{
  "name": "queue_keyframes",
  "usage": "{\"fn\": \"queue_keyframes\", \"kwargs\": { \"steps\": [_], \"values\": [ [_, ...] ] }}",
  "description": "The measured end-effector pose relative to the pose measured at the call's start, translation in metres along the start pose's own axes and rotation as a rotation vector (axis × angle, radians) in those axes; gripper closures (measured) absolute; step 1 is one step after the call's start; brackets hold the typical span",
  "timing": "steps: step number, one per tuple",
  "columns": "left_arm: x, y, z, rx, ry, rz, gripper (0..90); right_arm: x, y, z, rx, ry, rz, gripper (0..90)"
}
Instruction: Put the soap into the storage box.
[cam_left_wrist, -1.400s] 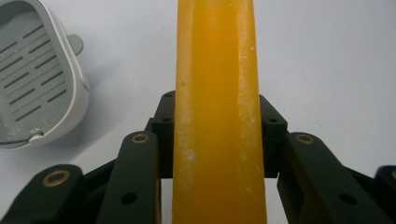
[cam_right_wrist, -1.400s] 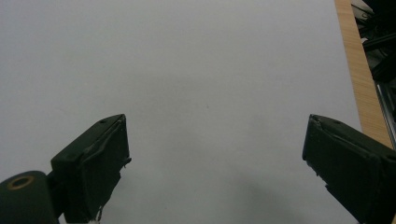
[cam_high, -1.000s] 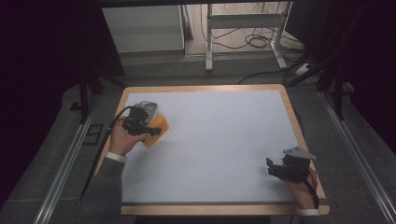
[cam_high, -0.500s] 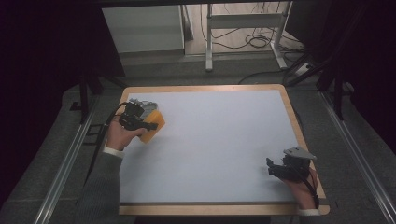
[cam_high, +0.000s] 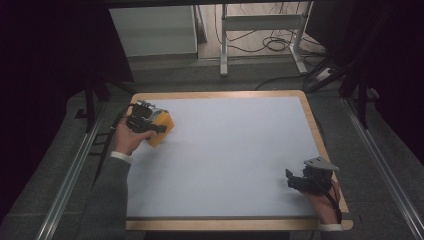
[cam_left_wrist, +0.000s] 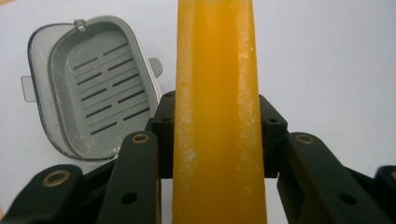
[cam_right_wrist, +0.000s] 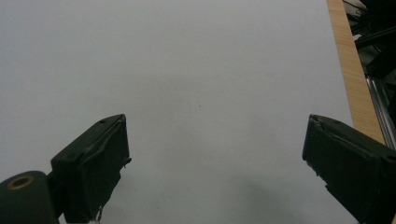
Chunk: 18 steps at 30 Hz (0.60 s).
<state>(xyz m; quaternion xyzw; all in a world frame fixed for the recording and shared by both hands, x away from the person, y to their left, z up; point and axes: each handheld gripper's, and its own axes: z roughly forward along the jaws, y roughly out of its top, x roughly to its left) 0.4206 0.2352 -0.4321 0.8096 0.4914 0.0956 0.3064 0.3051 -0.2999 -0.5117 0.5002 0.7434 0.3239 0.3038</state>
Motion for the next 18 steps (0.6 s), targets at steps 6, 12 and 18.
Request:
{"fn": "queue_keyframes", "kwargs": {
  "steps": [6, 12, 18],
  "values": [
    [0.002, 0.007, 0.001, 0.002, 0.012, -0.005, 60.6, 0.0, 0.0, 0.0, 0.002, -0.002, 0.001, 7.2],
    [0.008, 0.017, -0.002, -0.006, 0.021, -0.019, 60.6, 0.0, 0.0, 0.0, 0.005, -0.003, 0.007, 7.2],
    [0.016, 0.022, 0.0, -0.009, 0.031, -0.052, 60.6, -0.001, 0.0, 0.0, 0.006, -0.002, 0.008, 7.2]
  ]
}}
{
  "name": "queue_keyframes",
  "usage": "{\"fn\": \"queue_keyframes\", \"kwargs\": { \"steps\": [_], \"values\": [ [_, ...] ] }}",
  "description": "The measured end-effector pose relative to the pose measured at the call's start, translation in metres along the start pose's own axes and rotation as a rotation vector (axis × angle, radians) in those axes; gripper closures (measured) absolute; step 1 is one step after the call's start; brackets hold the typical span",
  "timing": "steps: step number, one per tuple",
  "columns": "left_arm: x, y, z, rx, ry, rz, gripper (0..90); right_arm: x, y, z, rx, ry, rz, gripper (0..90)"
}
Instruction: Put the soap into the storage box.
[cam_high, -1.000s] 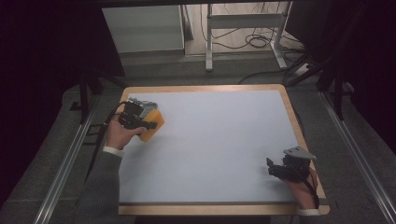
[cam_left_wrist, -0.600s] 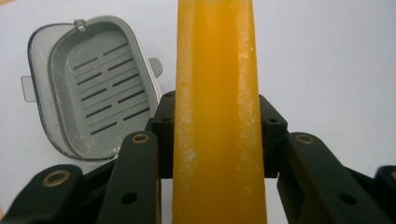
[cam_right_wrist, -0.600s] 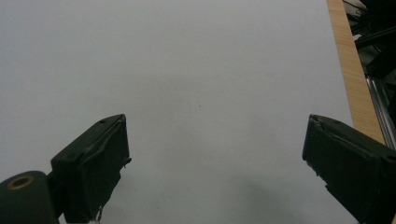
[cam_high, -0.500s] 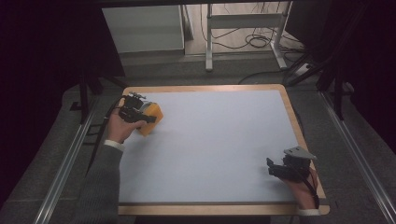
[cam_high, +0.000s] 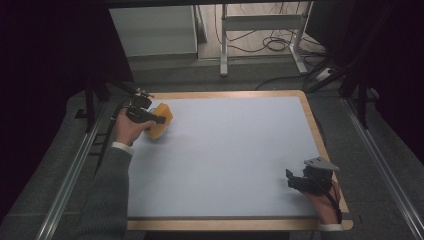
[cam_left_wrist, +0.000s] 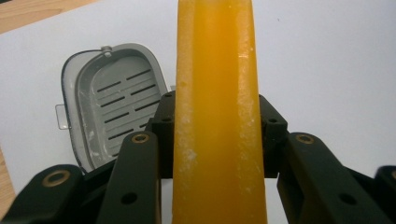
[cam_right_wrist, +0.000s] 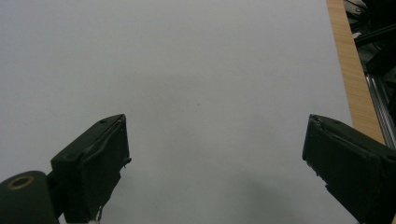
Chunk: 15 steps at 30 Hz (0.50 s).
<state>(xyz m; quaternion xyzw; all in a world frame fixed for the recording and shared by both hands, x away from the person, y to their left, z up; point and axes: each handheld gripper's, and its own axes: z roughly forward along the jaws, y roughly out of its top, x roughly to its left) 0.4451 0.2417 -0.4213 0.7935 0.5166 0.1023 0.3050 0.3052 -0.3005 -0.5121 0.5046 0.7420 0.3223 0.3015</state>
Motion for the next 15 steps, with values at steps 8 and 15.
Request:
{"fn": "queue_keyframes", "kwargs": {
  "steps": [8, 15],
  "values": [
    [0.01, 0.003, 0.008, 0.012, 0.019, -0.041, 60.6, -0.001, 0.0, 0.0, 0.002, -0.002, 0.0, 7.2],
    [0.017, 0.005, 0.014, 0.009, 0.019, -0.067, 60.6, 0.0, 0.0, 0.001, 0.003, -0.004, -0.001, 7.2]
  ]
}}
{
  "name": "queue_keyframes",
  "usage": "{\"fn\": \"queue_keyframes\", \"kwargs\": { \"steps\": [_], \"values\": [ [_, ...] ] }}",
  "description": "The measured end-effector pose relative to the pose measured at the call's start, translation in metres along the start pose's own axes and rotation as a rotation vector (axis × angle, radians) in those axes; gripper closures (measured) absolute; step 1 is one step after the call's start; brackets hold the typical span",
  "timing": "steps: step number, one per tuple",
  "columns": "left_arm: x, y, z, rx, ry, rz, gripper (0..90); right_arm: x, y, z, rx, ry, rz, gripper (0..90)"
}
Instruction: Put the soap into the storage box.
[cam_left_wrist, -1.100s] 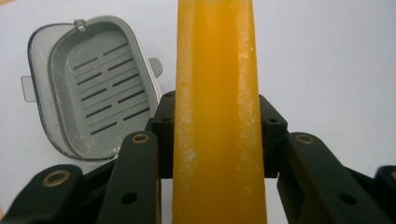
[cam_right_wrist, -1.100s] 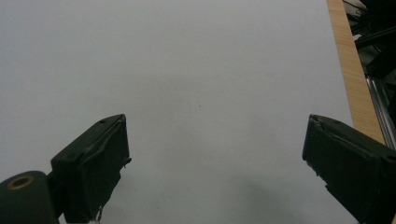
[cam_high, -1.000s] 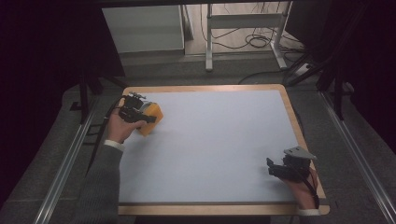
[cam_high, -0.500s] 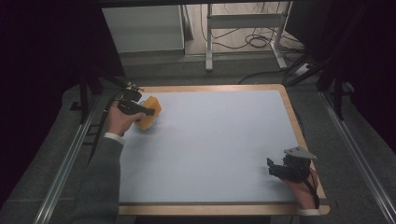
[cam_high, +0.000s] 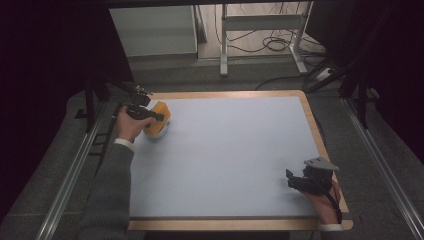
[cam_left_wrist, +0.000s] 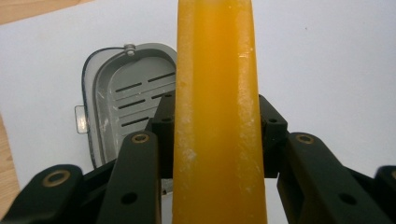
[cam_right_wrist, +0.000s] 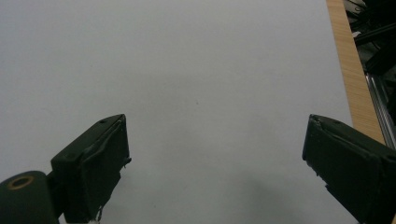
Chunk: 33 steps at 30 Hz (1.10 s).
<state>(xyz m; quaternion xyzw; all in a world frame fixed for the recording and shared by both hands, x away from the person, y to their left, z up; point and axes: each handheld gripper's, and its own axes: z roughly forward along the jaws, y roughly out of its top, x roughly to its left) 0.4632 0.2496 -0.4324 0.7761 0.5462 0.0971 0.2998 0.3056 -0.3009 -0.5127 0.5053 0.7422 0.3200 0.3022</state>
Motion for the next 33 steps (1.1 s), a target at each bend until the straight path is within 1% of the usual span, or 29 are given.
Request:
{"fn": "queue_keyframes", "kwargs": {
  "steps": [4, 7, 10, 12, 13, 14, 15, 17, 20, 22, 25, 28, 32, 33],
  "values": [
    [0.003, 0.002, 0.003, 0.011, 0.022, -0.003, 60.5, -0.001, 0.0, 0.0, -0.004, -0.001, 0.002, 7.2],
    [0.007, 0.004, 0.006, 0.013, 0.018, -0.017, 60.6, -0.002, -0.001, -0.001, -0.004, -0.004, 0.006, 7.2],
    [0.011, 0.006, 0.008, 0.009, 0.026, -0.029, 60.6, -0.002, -0.001, -0.001, -0.004, -0.005, 0.006, 7.2],
    [0.013, 0.008, 0.01, 0.009, 0.019, -0.041, 60.6, -0.002, -0.001, 0.0, -0.003, -0.006, 0.006, 7.2],
    [0.015, 0.009, 0.011, 0.009, 0.016, -0.039, 60.6, -0.002, -0.001, 0.0, -0.002, -0.006, 0.005, 7.2],
    [0.015, 0.01, 0.012, 0.008, 0.014, -0.047, 60.6, -0.002, -0.001, 0.0, -0.002, -0.006, 0.003, 7.2],
    [0.016, 0.011, 0.012, 0.009, 0.016, -0.044, 60.6, -0.002, -0.001, 0.0, -0.002, -0.006, 0.002, 7.2],
    [0.016, 0.013, 0.014, 0.002, 0.015, -0.056, 60.6, -0.002, -0.001, 0.0, 0.0, -0.007, 0.003, 7.2],
    [0.019, 0.016, 0.015, 0.0, 0.017, -0.061, 60.6, -0.002, -0.001, 0.0, 0.0, -0.009, 0.005, 7.2],
    [0.022, 0.017, 0.017, -0.007, 0.021, -0.075, 60.6, -0.002, -0.001, 0.0, 0.0, -0.011, 0.004, 7.2],
    [0.026, 0.016, 0.021, 0.004, 0.027, -0.09, 60.5, -0.003, -0.002, 0.0, 0.003, -0.018, 0.002, 7.2],
    [0.028, 0.016, 0.024, 0.019, 0.039, -0.089, 60.6, -0.003, -0.002, 0.0, 0.004, -0.02, 0.001, 7.2],
    [0.029, 0.015, 0.03, 0.022, 0.03, -0.103, 60.6, -0.002, -0.002, 0.001, 0.011, -0.024, 0.0, 7.2],
    [0.03, 0.015, 0.03, 0.027, 0.03, -0.101, 60.6, -0.002, -0.002, 0.001, 0.012, -0.024, -0.001, 7.2]
  ]
}}
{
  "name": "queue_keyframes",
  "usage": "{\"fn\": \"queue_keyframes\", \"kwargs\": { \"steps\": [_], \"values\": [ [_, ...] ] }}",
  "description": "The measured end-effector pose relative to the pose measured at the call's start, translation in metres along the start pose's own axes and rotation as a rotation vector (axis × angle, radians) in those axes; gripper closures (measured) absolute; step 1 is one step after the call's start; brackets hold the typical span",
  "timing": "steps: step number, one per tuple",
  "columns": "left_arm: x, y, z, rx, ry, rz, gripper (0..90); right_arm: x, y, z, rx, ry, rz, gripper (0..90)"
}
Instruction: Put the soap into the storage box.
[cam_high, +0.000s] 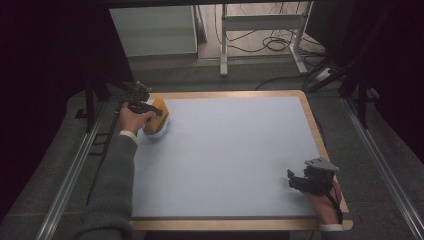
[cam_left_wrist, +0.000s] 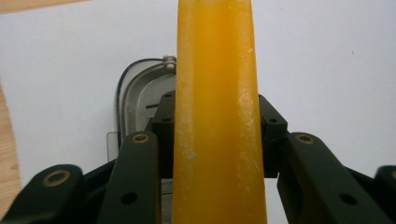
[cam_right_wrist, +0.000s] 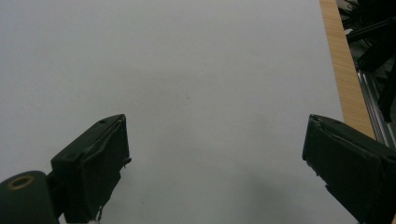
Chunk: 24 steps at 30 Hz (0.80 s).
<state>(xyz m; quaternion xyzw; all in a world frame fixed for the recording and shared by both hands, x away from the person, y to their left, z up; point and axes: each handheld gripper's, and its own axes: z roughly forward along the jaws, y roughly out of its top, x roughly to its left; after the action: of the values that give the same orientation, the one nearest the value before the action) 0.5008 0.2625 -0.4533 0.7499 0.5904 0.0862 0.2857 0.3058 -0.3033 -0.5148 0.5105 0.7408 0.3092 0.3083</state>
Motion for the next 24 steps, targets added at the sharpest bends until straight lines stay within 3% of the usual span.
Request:
{"fn": "queue_keyframes", "kwargs": {
  "steps": [18, 20, 24],
  "values": [
    [0.01, -0.006, 0.008, -0.013, 0.003, -0.049, 59.8, 0.0, -0.001, 0.001, 0.002, -0.001, 0.0, 7.2],
    [0.008, -0.005, 0.004, -0.033, 0.013, -0.048, 57.4, 0.0, -0.001, 0.001, 0.002, -0.002, -0.001, 7.2],
    [0.009, -0.004, -0.001, -0.044, 0.041, -0.054, 43.4, 0.0, -0.001, 0.001, 0.002, 0.0, -0.003, 7.2]
  ]
}}
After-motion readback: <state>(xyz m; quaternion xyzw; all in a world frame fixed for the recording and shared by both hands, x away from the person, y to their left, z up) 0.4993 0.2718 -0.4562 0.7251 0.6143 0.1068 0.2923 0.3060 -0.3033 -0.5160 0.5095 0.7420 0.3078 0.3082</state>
